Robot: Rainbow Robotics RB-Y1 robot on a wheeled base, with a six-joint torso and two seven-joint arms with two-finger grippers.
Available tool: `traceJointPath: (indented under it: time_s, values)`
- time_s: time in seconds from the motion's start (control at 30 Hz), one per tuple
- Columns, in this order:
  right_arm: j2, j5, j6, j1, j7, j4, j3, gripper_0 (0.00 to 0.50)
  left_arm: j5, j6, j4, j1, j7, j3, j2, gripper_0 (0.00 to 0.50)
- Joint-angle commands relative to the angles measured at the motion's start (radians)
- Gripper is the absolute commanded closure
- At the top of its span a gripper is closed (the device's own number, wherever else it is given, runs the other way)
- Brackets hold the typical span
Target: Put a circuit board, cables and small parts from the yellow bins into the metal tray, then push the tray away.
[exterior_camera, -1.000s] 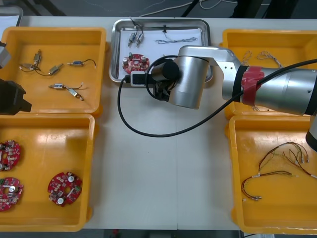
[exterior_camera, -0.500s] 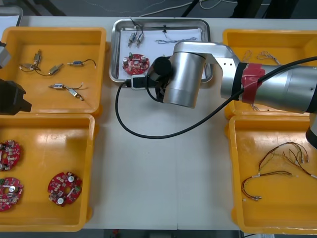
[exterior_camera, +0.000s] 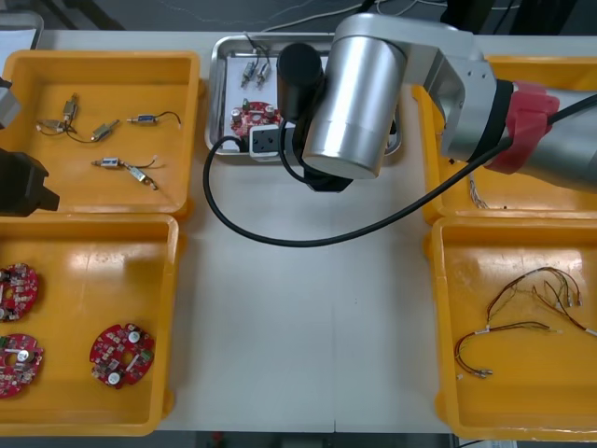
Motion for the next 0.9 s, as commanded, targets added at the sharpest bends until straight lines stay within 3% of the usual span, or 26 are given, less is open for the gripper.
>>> traceJointPath:
  time_s: [0.03, 0.37, 0.9]
  values:
    - [-0.059, -0.058, 0.097, 0.019, -0.029, -0.084, -0.159, 0.0, 0.006, -0.008, -0.025, 0.018, -0.049, 0.032, 0.046, 0.0]
    - [-0.151, -0.104, 0.286, 0.175, -0.253, -0.288, -0.381, 0.0, 0.006, -0.008, -0.025, 0.018, -0.049, 0.032, 0.046, 0.0]
    - [-0.319, -0.213, 0.337, 0.395, -0.547, -0.414, -0.568, 0.0, 0.006, -0.008, -0.025, 0.018, -0.049, 0.032, 0.046, 0.0]
